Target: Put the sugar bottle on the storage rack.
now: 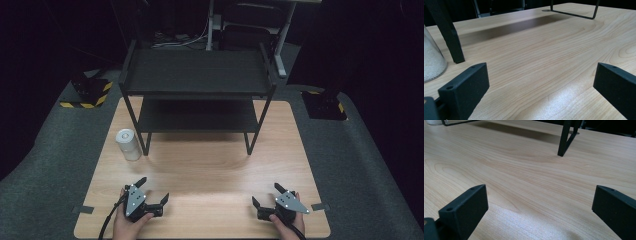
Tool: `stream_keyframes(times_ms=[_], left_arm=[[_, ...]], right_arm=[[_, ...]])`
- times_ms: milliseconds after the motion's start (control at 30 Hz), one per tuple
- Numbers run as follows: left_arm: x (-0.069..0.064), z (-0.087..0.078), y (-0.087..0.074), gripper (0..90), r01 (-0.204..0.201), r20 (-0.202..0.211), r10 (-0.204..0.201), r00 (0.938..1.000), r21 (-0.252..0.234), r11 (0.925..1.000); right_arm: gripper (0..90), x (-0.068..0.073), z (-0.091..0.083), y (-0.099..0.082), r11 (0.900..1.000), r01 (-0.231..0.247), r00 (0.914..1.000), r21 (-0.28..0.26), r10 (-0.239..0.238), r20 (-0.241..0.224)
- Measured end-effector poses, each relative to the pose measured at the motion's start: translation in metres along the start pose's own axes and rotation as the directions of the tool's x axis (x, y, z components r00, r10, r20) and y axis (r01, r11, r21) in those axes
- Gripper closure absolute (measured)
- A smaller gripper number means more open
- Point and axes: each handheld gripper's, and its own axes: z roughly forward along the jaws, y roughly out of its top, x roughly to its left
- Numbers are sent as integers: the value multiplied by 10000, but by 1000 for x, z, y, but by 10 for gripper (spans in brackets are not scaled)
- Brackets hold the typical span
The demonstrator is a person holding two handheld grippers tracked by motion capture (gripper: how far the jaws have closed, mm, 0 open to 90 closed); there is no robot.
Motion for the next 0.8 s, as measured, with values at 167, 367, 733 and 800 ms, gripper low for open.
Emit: stream_keyframes(times_ms=[167,367,733,800], left_arm=[[-1,0,-1,4,-7,-87,6,10000,-52,10000],[-3,0,-1,5,-17,-211,13,9998,-186,9998],[-6,-11,8,5,117,-520,-156,9985,-730,9973],[-7,-14,13,4,97,-595,-150,9981,-890,9960]], right_arm=[[1,-1,0,0,10000,30,10000,8,-30,-93],[1,-3,0,0,10000,3,9998,14,-3,-191],[1,-5,0,0,10000,9,9997,-11,-10,-256],[1,-5,0,0,10000,-23,9997,-28,23,-243]])
